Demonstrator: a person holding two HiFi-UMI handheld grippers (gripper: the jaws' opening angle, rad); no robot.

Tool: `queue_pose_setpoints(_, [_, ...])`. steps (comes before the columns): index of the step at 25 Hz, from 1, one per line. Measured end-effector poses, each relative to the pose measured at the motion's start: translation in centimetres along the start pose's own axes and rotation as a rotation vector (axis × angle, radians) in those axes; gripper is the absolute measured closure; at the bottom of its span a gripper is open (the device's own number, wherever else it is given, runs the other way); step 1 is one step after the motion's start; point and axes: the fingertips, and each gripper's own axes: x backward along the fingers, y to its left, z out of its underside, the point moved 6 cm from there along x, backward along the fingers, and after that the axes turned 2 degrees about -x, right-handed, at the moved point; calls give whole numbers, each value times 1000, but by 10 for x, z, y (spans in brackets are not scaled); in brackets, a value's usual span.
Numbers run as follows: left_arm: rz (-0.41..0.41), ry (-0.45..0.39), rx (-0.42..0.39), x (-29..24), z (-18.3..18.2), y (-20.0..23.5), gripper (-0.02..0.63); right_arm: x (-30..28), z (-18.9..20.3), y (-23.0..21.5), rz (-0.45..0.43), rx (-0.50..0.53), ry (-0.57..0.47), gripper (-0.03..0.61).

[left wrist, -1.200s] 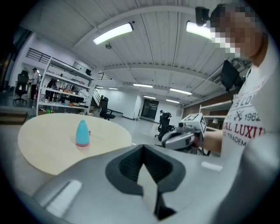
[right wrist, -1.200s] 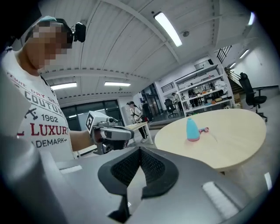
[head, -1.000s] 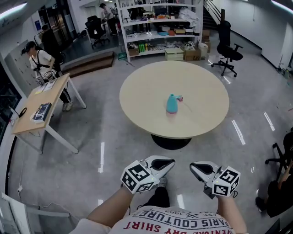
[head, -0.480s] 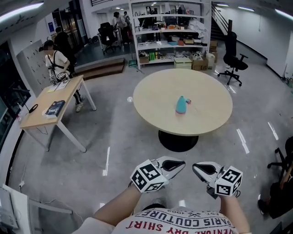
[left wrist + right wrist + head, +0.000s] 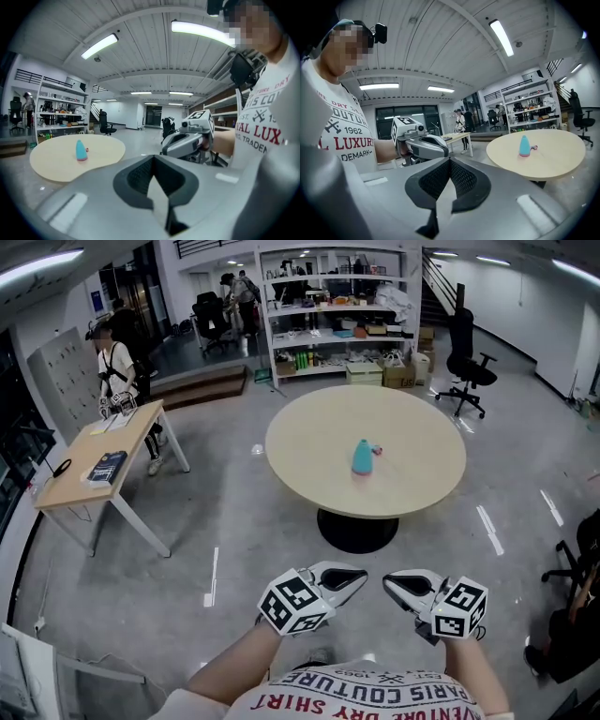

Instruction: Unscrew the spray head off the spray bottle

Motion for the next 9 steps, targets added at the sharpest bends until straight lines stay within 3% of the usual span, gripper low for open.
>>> queue_pose_setpoints(9, [-10,0,-8,0,0,-17,612,12,2,10,-13,5,-15,577])
